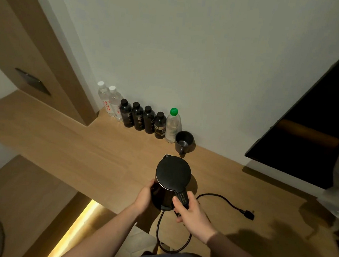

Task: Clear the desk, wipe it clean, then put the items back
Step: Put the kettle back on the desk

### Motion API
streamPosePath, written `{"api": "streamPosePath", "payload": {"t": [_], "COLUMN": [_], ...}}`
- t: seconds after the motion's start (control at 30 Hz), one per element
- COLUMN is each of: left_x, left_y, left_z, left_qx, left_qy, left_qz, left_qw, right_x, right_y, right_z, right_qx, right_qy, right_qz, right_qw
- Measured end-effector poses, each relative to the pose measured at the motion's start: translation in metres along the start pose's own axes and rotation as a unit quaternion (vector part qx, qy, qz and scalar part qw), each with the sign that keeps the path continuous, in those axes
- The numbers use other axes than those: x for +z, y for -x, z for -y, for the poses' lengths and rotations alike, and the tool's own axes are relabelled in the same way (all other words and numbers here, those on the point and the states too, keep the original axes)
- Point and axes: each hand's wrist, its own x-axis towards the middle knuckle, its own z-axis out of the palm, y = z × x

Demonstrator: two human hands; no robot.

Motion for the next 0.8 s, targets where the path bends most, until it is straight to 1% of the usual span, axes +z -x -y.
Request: {"api": "streamPosePath", "payload": {"t": [0.1,0.27,0.47,0.67,0.8], "left_x": [0.002,0.000,-0.010,-0.005,-0.007], "left_y": [-0.004,-0.006,-0.016,0.005,-0.001], "left_z": [0.002,0.012,0.037,0.022,0.020], "left_qx": [-0.001,0.015,0.046,-0.026,-0.037], "left_qy": [-0.037,-0.072,-0.077,0.012,0.034], "left_qz": [0.012,-0.026,-0.052,-0.075,-0.097], "left_qw": [0.999,0.997,0.995,0.997,0.994], "right_x": [-0.003,-0.007,-0.003,0.005,0.016], "right_y": [0.004,0.006,0.005,-0.001,-0.007], "right_z": [-0.005,-0.012,-0.010,-0.019,-0.014], "right_qx": [0.007,0.001,0.003,0.015,-0.003], "right_qy": [0.002,0.023,0.043,0.069,0.047], "right_qz": [-0.003,0.021,0.057,0.078,0.085], "right_qw": [1.000,1.000,0.997,0.994,0.995]}}
